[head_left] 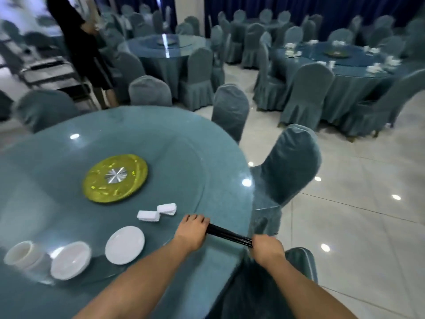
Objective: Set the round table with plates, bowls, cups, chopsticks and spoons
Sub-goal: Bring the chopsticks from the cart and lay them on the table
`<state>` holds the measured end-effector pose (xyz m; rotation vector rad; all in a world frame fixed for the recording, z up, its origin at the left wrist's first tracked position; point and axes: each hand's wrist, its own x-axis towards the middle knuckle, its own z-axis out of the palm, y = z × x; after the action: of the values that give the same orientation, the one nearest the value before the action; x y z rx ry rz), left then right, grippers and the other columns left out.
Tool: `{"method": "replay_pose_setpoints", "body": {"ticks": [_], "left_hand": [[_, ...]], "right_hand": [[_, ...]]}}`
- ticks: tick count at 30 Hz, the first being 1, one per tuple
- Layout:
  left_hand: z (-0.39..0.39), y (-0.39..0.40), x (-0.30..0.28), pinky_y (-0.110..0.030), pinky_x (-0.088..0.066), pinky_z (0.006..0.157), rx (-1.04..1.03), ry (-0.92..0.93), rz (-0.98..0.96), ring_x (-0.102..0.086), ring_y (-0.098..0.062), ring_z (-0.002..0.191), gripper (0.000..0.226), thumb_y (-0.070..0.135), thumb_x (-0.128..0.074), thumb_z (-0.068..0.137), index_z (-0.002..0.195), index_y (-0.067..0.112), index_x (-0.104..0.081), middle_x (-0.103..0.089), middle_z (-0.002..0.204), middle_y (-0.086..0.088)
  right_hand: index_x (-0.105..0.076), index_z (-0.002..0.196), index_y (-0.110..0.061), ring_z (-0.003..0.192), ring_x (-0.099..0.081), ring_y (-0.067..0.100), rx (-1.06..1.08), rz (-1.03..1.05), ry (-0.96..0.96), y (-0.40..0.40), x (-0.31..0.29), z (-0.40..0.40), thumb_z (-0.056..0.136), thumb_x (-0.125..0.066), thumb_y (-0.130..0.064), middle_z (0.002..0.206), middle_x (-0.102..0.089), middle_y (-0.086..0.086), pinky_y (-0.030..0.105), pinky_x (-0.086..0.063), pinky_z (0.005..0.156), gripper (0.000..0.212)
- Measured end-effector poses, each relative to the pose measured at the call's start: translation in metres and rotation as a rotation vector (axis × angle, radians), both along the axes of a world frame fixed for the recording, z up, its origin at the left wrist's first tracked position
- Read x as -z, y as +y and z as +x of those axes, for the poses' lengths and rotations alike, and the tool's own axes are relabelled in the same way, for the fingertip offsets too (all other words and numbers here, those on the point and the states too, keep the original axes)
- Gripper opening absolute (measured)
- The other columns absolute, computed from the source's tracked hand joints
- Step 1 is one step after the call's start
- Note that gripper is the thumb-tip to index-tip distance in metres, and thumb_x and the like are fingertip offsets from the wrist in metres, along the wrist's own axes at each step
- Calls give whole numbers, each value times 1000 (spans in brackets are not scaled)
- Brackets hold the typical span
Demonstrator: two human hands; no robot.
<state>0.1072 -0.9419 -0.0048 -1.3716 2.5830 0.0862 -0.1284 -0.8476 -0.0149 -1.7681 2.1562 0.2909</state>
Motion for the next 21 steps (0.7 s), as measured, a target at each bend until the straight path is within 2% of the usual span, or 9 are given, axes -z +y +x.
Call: {"method": "replay_pose_setpoints", "body": {"ticks": [2, 5, 9, 12, 14, 16, 19, 21], "left_hand": [[33, -11, 9, -39, -30, 110, -93, 13, 22, -39, -28, 130, 58, 22, -49, 91, 146, 16, -32, -41, 141, -5], [75, -23, 28, -40, -31, 110, -182, 2, 66, -35, -30, 132, 62, 19, -44, 93, 151, 13, -23, -36, 145, -8], [120, -48, 56, -40, -33, 107, -255, -28, 143, -38, -31, 128, 59, 18, -42, 91, 147, 8, -27, -38, 140, -11], [140, -57, 78, -40, -37, 103, -267, -16, 213, -40, -31, 126, 55, 18, -46, 88, 141, 9, -35, -39, 137, -11], [147, -60, 91, -41, -34, 108, -265, -6, 274, -33, -31, 136, 59, 19, -46, 90, 146, 9, -30, -32, 147, -12], [152, -65, 104, -42, -28, 113, -269, 8, 317, -22, -29, 144, 60, 17, -43, 92, 150, 11, -25, -22, 156, -11], [156, -60, 121, -45, -24, 117, -277, 31, 367, -13, -29, 148, 62, 16, -42, 93, 152, 12, -23, -11, 161, -9], [157, -52, 131, -47, -22, 118, -283, 29, 369, -7, -29, 150, 65, 16, -41, 94, 154, 11, -17, -4, 163, -8]], "right_hand": [[-60, 108, -21, 98, -64, 25, 3, 36, 10, -19, 4, 23, 93, -46, -28, 109, -66, 3, 32, -43, 71, 22], [-61, 113, -21, 101, -62, 21, 62, 91, 21, -43, 13, 53, 94, -44, -20, 112, -64, 3, 31, -44, 74, 25], [-61, 112, -22, 98, -62, 20, 199, 137, -33, -77, 30, 88, 94, -40, -17, 112, -64, 1, 29, -42, 72, 28], [-61, 113, -18, 96, -62, 21, 289, 175, -74, -96, 39, 110, 96, -39, -19, 111, -64, 3, 31, -50, 77, 28], [-61, 112, -17, 94, -63, 22, 324, 191, -98, -106, 44, 122, 96, -39, -20, 108, -64, 4, 33, -53, 81, 27], [-62, 109, -17, 90, -63, 22, 337, 200, -103, -117, 47, 132, 96, -40, -20, 104, -64, 4, 32, -54, 77, 25], [-63, 106, -15, 87, -64, 22, 326, 227, -94, -128, 54, 141, 95, -41, -18, 100, -65, 4, 29, -52, 71, 24], [-63, 105, -14, 86, -64, 22, 324, 239, -101, -132, 58, 145, 95, -43, -19, 100, -66, 5, 30, -53, 72, 23]]}}
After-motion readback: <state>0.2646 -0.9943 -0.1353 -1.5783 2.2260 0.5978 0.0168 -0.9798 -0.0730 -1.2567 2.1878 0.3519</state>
